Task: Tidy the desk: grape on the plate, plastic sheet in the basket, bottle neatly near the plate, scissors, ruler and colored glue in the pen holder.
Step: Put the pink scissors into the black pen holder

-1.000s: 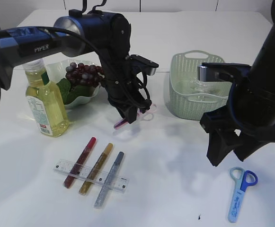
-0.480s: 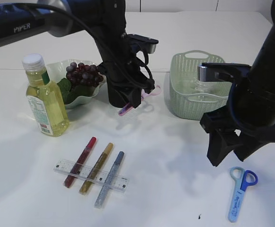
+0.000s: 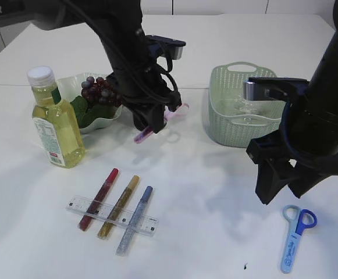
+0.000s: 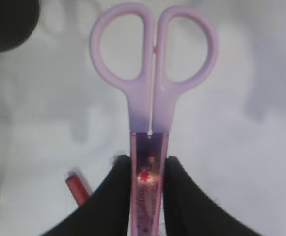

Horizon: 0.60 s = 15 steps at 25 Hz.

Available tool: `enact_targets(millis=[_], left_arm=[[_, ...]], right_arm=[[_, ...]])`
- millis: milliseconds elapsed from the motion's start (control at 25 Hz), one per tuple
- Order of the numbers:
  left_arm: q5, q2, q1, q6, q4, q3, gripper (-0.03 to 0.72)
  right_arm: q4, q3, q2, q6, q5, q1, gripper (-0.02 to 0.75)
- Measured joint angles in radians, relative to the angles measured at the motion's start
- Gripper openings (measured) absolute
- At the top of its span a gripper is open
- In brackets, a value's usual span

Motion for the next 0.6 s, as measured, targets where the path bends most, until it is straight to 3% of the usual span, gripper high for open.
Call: enact_targets(millis=[240, 600], left_arm=[[0.002, -0.063, 0.0, -0.002, 0.0, 0.086, 0.126], [-0.016, -0.114, 0.0, -0.01, -0.022, 0.091, 0.126]], right_arm=[[-0.002, 0.0, 0.0, 0.0, 0.0, 0.0, 0.469], [-0.002, 0.0, 0.0, 0.0, 0.0, 0.0, 0.469]])
